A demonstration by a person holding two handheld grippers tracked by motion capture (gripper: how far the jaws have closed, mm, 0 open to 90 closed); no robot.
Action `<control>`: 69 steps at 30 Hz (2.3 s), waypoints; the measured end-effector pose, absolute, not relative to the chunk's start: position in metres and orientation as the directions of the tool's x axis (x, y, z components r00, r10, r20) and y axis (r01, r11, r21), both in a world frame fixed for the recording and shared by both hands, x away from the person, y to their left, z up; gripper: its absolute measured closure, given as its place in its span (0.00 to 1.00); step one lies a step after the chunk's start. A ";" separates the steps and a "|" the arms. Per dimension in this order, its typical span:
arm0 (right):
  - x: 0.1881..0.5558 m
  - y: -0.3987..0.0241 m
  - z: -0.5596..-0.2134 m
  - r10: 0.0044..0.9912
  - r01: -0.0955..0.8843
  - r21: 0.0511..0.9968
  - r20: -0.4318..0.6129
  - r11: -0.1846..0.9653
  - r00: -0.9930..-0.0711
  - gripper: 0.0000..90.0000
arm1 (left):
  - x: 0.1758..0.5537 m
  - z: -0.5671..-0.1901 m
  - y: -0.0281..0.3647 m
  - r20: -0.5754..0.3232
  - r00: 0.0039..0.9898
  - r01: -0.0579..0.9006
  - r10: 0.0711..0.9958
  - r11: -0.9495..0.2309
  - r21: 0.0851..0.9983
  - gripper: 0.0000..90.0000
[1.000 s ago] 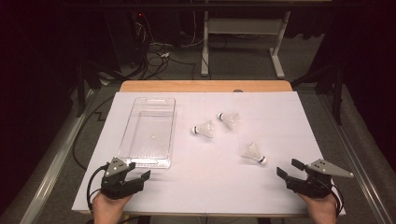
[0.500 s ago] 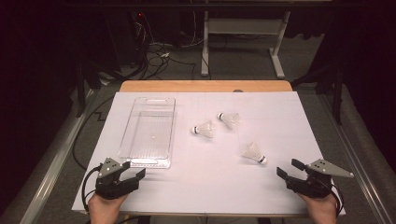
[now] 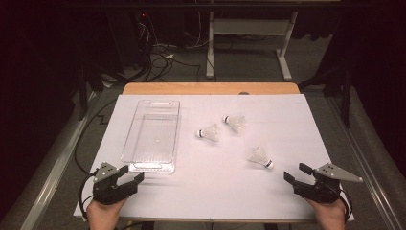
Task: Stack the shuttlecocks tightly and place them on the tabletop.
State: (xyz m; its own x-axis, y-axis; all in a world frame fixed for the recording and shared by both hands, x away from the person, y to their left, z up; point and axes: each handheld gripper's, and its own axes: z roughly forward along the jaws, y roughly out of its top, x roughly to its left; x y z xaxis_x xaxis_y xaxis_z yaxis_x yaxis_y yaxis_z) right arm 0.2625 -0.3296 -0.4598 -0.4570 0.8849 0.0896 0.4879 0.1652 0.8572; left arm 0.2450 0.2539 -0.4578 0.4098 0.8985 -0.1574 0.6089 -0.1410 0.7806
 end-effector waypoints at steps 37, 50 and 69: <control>0.263 -0.325 -0.453 0.889 0.459 0.879 0.101 0.131 -0.446 0.30 | 0.243 -0.462 0.254 -0.166 0.421 0.590 0.892 -0.131 0.797 0.39; 0.269 -0.313 -0.444 0.877 0.446 0.886 0.112 0.125 -0.467 0.30 | 0.243 -0.462 0.254 -0.168 0.426 0.586 0.889 -0.130 0.800 0.38; 0.280 -0.289 -0.435 0.843 0.430 0.895 0.141 0.115 -0.520 0.31 | 0.244 -0.463 0.254 -0.175 0.433 0.587 0.884 -0.129 0.799 0.38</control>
